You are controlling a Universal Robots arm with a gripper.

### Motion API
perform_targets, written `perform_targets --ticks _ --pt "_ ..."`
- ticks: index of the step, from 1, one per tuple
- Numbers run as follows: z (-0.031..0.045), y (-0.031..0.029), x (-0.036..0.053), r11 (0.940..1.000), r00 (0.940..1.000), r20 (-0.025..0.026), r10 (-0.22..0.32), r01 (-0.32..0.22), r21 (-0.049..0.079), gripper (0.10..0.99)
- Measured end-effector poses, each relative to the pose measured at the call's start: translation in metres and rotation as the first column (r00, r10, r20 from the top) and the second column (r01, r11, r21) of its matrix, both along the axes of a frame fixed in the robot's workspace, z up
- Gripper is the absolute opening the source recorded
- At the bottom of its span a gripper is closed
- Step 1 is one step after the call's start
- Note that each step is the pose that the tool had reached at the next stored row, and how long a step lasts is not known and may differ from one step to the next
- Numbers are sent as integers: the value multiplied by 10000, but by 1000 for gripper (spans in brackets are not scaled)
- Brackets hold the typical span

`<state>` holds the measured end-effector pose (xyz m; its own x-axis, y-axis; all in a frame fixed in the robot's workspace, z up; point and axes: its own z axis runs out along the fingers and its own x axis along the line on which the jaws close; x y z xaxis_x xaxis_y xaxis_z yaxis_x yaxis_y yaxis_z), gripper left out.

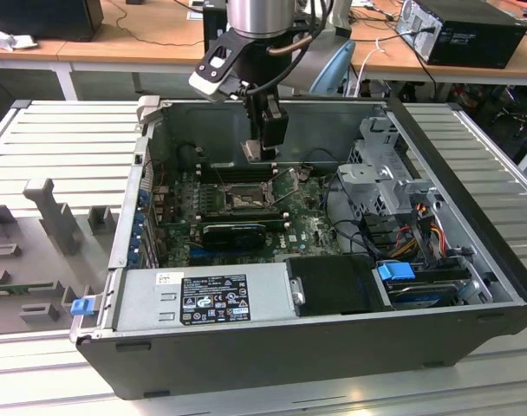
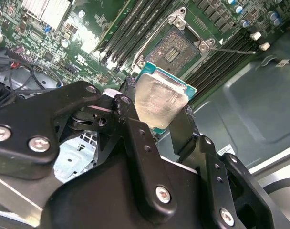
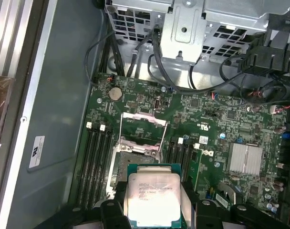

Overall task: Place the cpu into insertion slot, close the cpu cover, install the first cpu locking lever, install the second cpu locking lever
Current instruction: 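Place the cpu into insertion slot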

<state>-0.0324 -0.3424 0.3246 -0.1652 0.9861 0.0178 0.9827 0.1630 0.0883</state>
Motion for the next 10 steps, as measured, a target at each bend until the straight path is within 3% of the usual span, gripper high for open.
perform_targets --ticks 10 --pt "-39 0 0 9988 9988 0 -483 483 0 525"
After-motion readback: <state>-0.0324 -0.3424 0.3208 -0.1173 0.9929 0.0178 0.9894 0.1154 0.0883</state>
